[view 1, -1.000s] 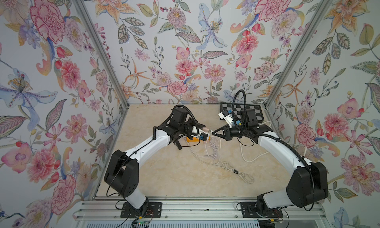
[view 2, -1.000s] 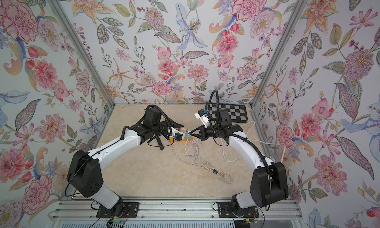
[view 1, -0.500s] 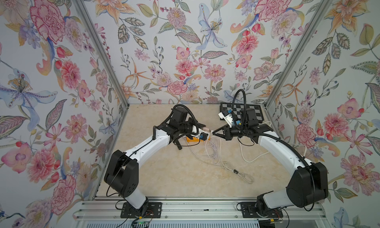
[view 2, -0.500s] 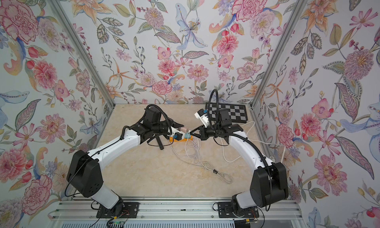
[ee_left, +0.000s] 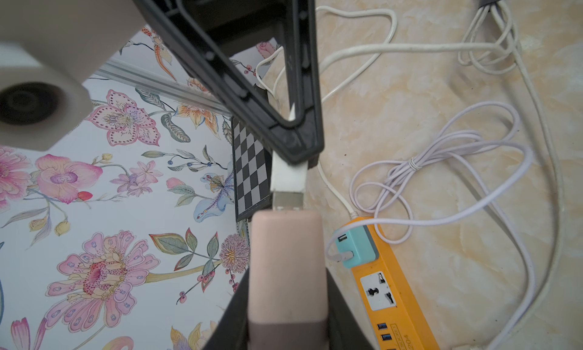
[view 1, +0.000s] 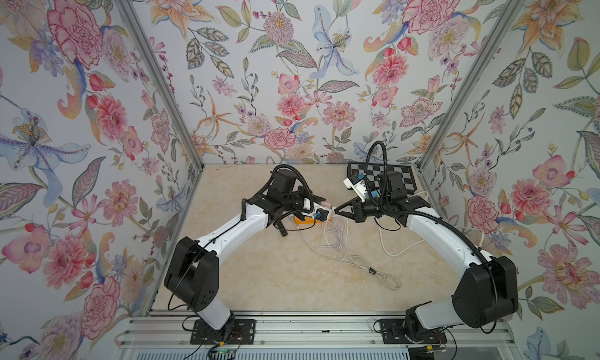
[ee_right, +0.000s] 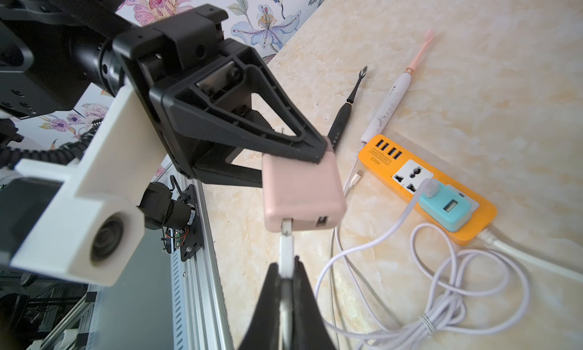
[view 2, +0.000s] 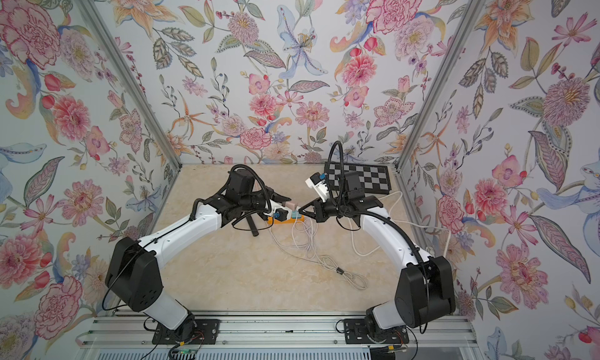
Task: Charge the electric toothbrush
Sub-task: Insert the charging cable into the plug.
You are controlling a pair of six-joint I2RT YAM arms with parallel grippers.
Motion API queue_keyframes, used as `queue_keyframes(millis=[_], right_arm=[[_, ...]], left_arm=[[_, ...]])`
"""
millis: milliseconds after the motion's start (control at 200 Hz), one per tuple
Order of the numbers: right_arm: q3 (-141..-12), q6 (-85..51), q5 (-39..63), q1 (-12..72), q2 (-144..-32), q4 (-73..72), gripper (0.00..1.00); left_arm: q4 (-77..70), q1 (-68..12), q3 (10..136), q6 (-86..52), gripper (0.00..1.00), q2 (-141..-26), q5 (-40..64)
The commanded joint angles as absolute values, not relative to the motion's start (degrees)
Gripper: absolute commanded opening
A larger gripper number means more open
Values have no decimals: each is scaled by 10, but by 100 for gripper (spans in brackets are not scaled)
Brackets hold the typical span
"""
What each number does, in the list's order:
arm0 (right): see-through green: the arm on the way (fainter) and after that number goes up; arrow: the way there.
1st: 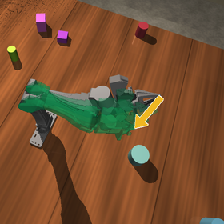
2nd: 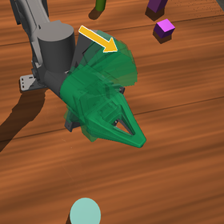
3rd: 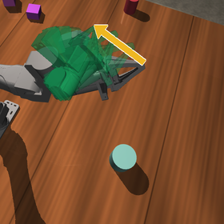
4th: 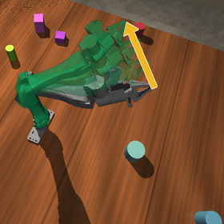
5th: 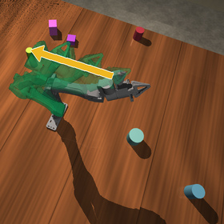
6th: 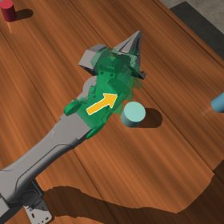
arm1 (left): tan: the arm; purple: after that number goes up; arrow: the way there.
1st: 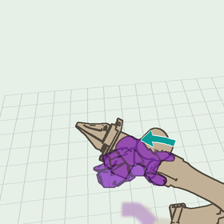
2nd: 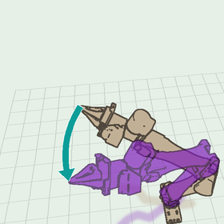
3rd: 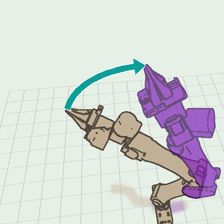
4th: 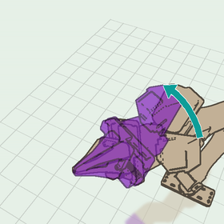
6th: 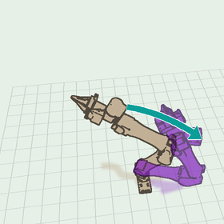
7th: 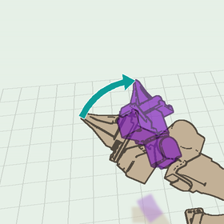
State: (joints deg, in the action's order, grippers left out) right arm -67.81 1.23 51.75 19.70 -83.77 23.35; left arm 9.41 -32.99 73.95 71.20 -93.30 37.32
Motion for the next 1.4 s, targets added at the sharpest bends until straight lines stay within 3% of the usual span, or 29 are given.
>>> queue_keyframes(millis=[0,390,691,846,1031,1241,1351,1396], right_arm=[[-705,13,537,202,-834,228,3],[-737,19,545,232,-854,230,2],[-752,14,529,258,-863,230,2],[-758,11,528,268,-871,226,2],[-739,-30,502,288,-871,152,1],[-742,-59,465,289,-878,133,3],[-714,-62,458,283,-829,132,10],[-694,-62,450,279,-801,132,17]], left_arm=[[103,-348,764,745,0,-912,419],[-32,-386,718,671,0,-862,464],[102,-447,769,771,0,-890,405],[18,-453,741,715,0,-876,467],[-78,-469,704,659,0,-847,470],[13,-493,714,702,0,-857,386],[21,-493,669,665,0,-830,306],[19,-493,634,643,0,-807,276]])
